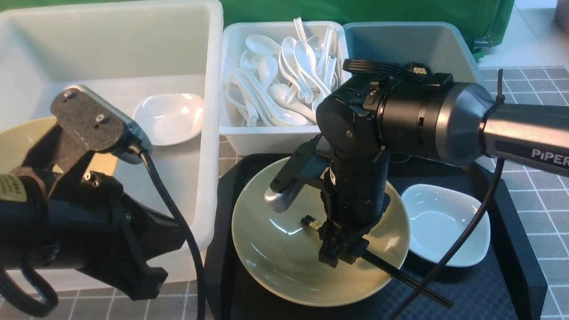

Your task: On grey table put chopsticks spoon bowls plates into blue grey white boxes.

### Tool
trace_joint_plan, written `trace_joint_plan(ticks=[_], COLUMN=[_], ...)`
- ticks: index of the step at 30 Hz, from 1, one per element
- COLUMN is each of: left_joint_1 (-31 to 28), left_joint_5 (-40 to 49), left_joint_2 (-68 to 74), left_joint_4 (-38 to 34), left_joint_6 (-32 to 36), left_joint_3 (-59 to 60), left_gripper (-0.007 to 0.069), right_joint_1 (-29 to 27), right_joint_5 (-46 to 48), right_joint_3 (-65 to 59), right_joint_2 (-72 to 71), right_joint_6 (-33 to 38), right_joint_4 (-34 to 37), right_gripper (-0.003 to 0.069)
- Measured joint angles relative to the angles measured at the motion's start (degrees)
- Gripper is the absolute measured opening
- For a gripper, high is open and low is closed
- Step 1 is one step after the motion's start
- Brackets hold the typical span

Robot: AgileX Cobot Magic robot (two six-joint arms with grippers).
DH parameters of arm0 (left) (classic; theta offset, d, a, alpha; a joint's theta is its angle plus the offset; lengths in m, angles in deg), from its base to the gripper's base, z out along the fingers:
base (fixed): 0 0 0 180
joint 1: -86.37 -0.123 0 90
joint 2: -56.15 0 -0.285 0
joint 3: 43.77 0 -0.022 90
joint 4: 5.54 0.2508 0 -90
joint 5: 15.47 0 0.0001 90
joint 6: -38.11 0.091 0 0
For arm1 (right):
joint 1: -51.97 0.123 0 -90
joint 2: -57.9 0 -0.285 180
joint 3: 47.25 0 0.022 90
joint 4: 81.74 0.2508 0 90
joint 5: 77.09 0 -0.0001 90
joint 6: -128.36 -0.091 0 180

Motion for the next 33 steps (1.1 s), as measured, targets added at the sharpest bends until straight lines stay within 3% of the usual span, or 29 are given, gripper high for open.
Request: trace_joint_plan(ticks=[2, 3, 6, 17, 23, 30, 33], left_joint_1=[0.0, 0.0, 0.0, 0.0, 0.0, 0.0, 0.0], left_joint_5=[-0.2, -0.3, -0.9, -1.3, -5.0, -6.9, -9.1], left_joint_2=[0.0, 0.0, 0.0, 0.0, 0.7, 11.2, 16.9], left_joint_4=[0.0, 0.0, 0.0, 0.0, -1.9, -3.1, -3.2], left_joint_6=[0.0, 0.0, 0.0, -0.4, -2.0, -1.7, -1.4], left_joint_3=[0.0, 0.0, 0.0, 0.0, -0.3, -13.2, -21.0], left_gripper=[-0.0010, -0.0010, -0.0010, -0.0010, -0.0010, -0.0010, -0.0010], right_joint_1=[0.0, 0.0, 0.0, 0.0, -0.4, -10.5, -16.8], right_joint_5=[0.0, 0.0, -0.1, 0.6, 0.6, -6.1, -13.5], right_joint_3=[0.1, 0.1, 0.1, 0.9, 2.7, 3.8, 3.8], right_joint_2=[0.0, 0.0, 0.0, -3.5, -11.9, -18.4, -17.8], right_joint_6=[0.1, 0.2, 0.8, 1.1, -0.1, -4.4, -8.0], right_joint_4=[0.5, 1.1, 1.6, 1.5, -4.3, -8.7, -8.6], right_gripper=[0.0319, 0.0246, 0.0153, 0.0154, 0.0154, 0.0154, 0.0154])
